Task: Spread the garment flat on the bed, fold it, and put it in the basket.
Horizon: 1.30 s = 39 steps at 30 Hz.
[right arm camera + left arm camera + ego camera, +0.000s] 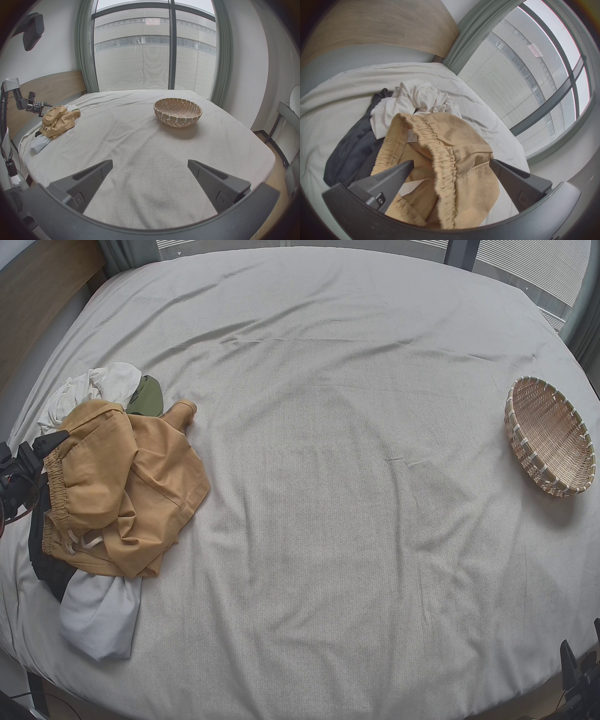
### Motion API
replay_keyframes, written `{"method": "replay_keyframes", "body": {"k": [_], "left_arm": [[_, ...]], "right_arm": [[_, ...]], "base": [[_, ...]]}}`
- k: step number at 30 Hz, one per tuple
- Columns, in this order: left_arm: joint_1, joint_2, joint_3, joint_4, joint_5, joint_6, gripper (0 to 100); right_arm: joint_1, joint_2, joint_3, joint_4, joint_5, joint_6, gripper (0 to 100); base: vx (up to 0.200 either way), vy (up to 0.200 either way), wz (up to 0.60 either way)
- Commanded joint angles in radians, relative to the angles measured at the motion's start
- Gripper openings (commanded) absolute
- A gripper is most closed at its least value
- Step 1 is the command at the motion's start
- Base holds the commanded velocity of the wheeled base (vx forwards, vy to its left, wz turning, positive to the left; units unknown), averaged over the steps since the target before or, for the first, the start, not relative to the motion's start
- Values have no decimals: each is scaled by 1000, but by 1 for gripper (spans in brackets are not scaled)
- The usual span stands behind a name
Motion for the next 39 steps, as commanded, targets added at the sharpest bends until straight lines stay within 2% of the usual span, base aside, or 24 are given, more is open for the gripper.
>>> {"method": "replay_keyframes", "body": {"k": [1, 5, 13, 14, 24, 29, 32, 34, 36, 37, 39], "left_arm": [[-46, 42, -50, 0, 2, -27, 100], [-81, 41, -75, 0, 10, -46, 100], [-92, 35, -84, -8, 14, -41, 100], [-90, 38, -86, -19, 19, -41, 0], [-96, 16, -54, -60, 11, -46, 0], [-132, -65, -32, -60, 5, -61, 0], [-187, -151, -35, -60, -20, -109, 0], [-271, -252, -41, -45, -78, -167, 0], [-283, -263, -41, -43, -84, -172, 0], [-360, -315, -41, -22, -115, -190, 0], [-428, -340, -44, -5, -116, -190, 0]], "right_arm": [[1, -15, 18, 0, 0, 0, 100], [1, -16, 18, 0, 0, 0, 100], [1, -15, 18, 0, 0, 0, 100], [1, -15, 18, 0, 0, 0, 100], [1, -15, 18, 0, 0, -1, 100], [1, -13, 18, 0, 0, -1, 100], [-1, -13, 18, 0, 0, -1, 100], [-1, -13, 18, 0, 0, -1, 100], [-1, -13, 18, 0, 0, -1, 100], [-1, -13, 18, 0, 0, -1, 100], [-1, -13, 18, 0, 0, -1, 100]], "base": [[0, 0, 0], [0, 0, 0], [0, 0, 0], [0, 0, 0], [0, 0, 0], [0, 0, 0], [0, 0, 0], [0, 0, 0], [0, 0, 0], [0, 0, 0], [0, 0, 0]]}}
